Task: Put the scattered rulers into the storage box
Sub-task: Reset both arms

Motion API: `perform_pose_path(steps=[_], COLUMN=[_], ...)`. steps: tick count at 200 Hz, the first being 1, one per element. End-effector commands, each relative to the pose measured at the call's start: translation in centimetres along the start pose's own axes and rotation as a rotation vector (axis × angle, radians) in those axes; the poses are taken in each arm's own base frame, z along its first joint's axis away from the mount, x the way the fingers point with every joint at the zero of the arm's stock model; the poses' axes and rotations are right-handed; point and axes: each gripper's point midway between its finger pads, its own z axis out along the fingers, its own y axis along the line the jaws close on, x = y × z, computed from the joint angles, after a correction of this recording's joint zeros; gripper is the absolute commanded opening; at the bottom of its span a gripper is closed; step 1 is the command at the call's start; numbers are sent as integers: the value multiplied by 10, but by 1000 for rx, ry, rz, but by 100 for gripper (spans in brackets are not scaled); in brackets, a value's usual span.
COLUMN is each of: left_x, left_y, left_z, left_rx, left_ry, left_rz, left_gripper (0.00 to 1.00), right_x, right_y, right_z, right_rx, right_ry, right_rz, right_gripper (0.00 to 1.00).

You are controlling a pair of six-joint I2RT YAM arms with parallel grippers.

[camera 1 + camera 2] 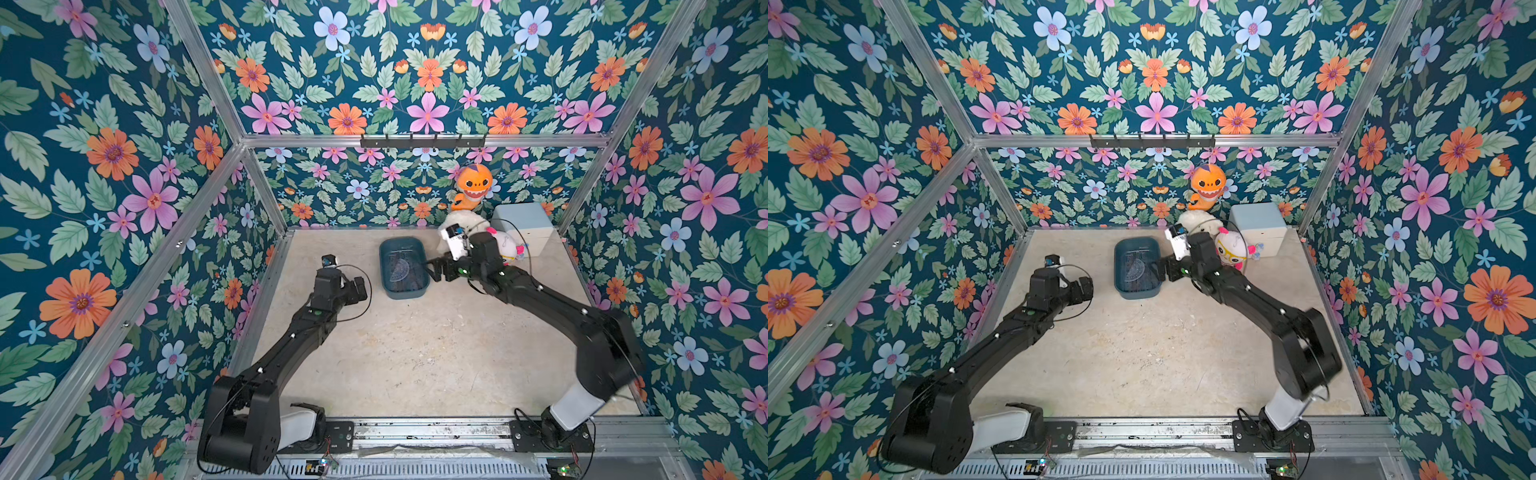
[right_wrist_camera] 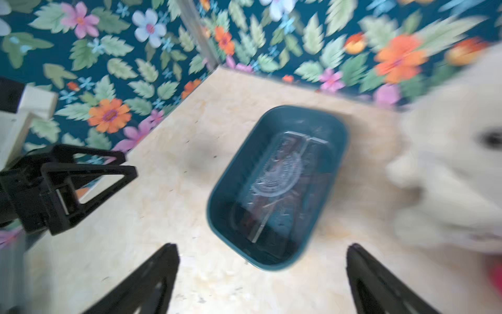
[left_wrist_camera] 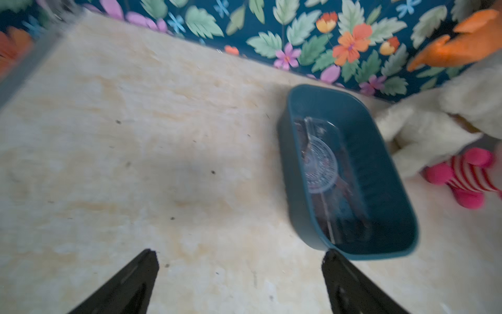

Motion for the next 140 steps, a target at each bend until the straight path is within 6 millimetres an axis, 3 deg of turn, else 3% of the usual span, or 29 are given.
perform_pose_path(steps=[1,19,34,41,51,90,119,140], left_x=[-25,-16,-6,-2,2,-5,6,5], left_y=[46,60,67,65,66,59,74,80], left_z=[-12,-15,-10,-5,2,16,33,35], left_rx=[-244,-296,-265,-213,-166,-37,-66,-78], left_ry=[-239,-253,-260,-262,-282,-369,-354,-348], left_rz=[171,289,283,270,237,244,202,174], left_gripper=[99,99,99,99,99,97,98,99], right_x=[-6,32,70,77,85,72,78,96], right_y=[-55,-110,-152,-165,-169,-202,-205,-199], right_z=[-57,-109,-138,-153,-161,-189,-178,-178], right_rx=[359,640,773,831,836,881,852,826], right_ry=[-248,-278,-257,-304,-334,-490,-401,-346], right_rz=[-104,-62,1,20,-14,19,31,57], right_gripper=[99,99,99,99,99,99,99,99])
